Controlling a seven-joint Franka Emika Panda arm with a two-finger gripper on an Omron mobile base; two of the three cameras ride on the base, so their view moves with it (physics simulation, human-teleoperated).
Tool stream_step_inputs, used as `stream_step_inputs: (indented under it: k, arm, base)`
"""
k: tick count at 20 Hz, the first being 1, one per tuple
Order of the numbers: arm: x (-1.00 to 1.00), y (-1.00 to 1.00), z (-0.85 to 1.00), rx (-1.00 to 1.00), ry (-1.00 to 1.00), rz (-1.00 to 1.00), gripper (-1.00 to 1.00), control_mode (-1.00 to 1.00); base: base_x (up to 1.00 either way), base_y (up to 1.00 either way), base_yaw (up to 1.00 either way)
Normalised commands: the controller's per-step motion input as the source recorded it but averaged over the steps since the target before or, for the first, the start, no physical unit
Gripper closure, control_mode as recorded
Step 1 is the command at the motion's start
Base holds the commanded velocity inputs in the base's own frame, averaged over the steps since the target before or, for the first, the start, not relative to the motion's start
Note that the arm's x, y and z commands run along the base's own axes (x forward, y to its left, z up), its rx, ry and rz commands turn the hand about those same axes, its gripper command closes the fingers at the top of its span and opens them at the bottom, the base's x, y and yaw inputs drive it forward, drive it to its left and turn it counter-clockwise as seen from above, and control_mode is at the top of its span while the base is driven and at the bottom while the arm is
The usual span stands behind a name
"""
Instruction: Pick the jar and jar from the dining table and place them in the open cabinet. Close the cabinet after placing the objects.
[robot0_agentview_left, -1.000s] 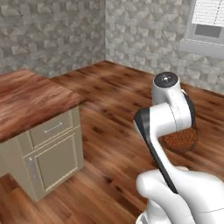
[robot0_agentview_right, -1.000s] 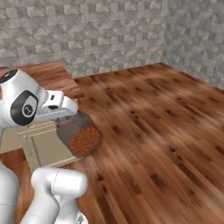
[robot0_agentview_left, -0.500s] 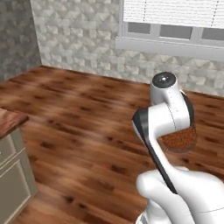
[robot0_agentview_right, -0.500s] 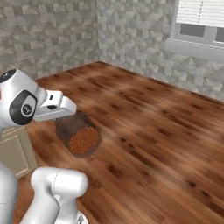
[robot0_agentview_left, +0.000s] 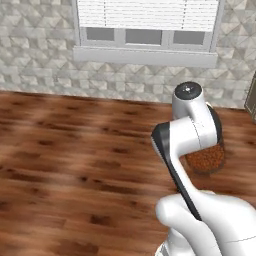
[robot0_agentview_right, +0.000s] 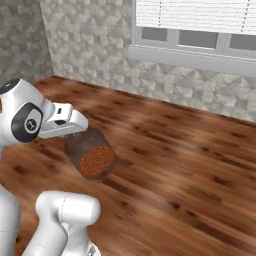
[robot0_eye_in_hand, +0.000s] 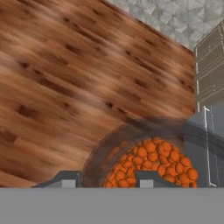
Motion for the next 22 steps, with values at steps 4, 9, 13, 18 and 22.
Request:
stream_step_inputs:
  k: [4, 9, 13, 18, 22]
  arm:
    - [0.0, 0.0, 0.0, 0.0, 0.0, 0.0, 1.0, 1.0]
    - [0.0, 0.0, 0.0, 0.0, 0.0, 0.0, 1.0, 1.0]
    - [0.0, 0.0, 0.0, 0.0, 0.0, 0.0, 1.0, 1.0]
    - [0.0, 0.0, 0.0, 0.0, 0.0, 0.0, 1.0, 1.0]
    - [0.0, 0.0, 0.0, 0.0, 0.0, 0.0, 1.0, 1.0]
  base:
    - [0.62, -0.42, -0.4]
    - [0.69, -0.45, -0.39]
    - [0.88, -0.31, -0.37]
    - [1.0, -0.24, -0.34]
    - [0.99, -0.15, -0.3]
